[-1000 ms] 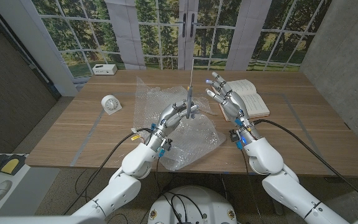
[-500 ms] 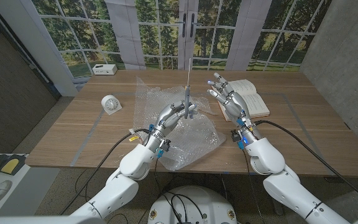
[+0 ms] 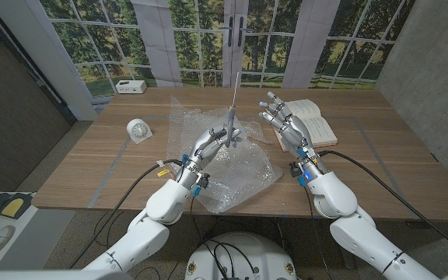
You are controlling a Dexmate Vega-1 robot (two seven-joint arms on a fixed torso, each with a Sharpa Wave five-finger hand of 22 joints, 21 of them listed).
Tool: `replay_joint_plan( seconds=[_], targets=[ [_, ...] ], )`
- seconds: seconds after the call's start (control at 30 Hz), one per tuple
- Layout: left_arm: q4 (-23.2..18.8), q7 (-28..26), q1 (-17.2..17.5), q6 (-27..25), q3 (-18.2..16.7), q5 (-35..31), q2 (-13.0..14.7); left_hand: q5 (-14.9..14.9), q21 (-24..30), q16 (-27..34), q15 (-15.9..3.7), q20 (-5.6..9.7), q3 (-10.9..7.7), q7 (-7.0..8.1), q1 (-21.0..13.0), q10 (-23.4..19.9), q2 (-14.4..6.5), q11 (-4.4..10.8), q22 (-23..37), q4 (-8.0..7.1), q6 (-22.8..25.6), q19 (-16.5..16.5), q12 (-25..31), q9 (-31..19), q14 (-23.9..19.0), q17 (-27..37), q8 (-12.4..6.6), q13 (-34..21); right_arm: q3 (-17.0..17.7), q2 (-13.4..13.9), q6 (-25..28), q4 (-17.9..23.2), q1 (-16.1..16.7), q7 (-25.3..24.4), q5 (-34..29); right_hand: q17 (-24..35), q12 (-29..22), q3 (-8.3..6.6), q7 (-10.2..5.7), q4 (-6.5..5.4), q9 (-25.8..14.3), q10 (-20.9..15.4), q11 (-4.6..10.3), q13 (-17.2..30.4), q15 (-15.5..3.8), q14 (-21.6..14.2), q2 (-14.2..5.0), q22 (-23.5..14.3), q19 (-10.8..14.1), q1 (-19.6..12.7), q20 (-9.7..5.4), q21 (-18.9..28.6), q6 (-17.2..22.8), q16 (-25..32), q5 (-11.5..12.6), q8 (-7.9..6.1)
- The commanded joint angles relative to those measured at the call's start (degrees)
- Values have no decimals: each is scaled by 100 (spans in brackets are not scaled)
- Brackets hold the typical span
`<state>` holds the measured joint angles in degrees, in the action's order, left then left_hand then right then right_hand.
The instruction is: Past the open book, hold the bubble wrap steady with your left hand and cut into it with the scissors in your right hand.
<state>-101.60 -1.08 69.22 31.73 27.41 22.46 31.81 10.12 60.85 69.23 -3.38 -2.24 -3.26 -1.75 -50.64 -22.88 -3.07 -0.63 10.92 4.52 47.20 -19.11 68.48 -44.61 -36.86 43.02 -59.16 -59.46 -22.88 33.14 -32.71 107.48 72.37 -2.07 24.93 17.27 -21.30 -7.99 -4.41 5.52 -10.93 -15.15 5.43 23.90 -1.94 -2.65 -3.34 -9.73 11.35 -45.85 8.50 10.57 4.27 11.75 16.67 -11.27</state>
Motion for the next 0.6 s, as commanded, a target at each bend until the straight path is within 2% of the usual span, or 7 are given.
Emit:
replay_joint_plan(
  seconds=[0.03, 0.27, 0.47, 0.6],
  targets=[
    [61, -215, 55, 70, -134, -164, -2, 1, -20, 6, -523, 18, 30, 0, 54, -831, 4, 881, 5, 24, 58, -43, 40, 183, -27, -27, -374, -18, -30, 9, 68, 60, -20, 44, 88, -8, -4, 1, -19, 27, -17, -118, 36, -14, -126, -57, -5, -32, -15, 51, 31, 44, -11, 52, -30, -34],
    [75, -286, 117, 62, -176, -167, -2, 3, -47, -60, -539, 21, 96, -49, 202, -790, 76, 869, 1, -13, 151, -40, 33, 436, -28, -48, -194, 10, -31, 23, 107, 106, -16, 14, 39, -26, 4, -3, -25, 38, -17, -187, 50, -40, -139, -63, -9, -32, -15, 51, 29, 46, -9, 60, -49, -38],
    [162, -309, 129, 101, -197, -154, -27, 17, -90, -147, -545, 29, 131, -20, 271, -645, 129, 816, -3, -11, 13, -17, 16, 657, 12, -60, 58, 0, -37, 33, 118, 138, 13, -3, 16, -38, 20, -7, -31, 47, -17, -204, 57, -57, -150, -65, -15, -32, -16, 47, 26, 47, -10, 65, -59, -40],
    [218, -353, 128, 104, -203, -194, -53, 13, -116, -203, -554, 45, 236, 7, 453, -618, 256, 859, -6, -64, 34, -16, 3, 669, -18, -90, 96, 31, -31, 33, 122, 152, 25, -22, 6, -47, 32, -12, -39, 54, -17, -221, 62, -70, -152, -69, -22, -31, -13, 41, 24, 49, -1, 69, -67, -44]
  ],
)
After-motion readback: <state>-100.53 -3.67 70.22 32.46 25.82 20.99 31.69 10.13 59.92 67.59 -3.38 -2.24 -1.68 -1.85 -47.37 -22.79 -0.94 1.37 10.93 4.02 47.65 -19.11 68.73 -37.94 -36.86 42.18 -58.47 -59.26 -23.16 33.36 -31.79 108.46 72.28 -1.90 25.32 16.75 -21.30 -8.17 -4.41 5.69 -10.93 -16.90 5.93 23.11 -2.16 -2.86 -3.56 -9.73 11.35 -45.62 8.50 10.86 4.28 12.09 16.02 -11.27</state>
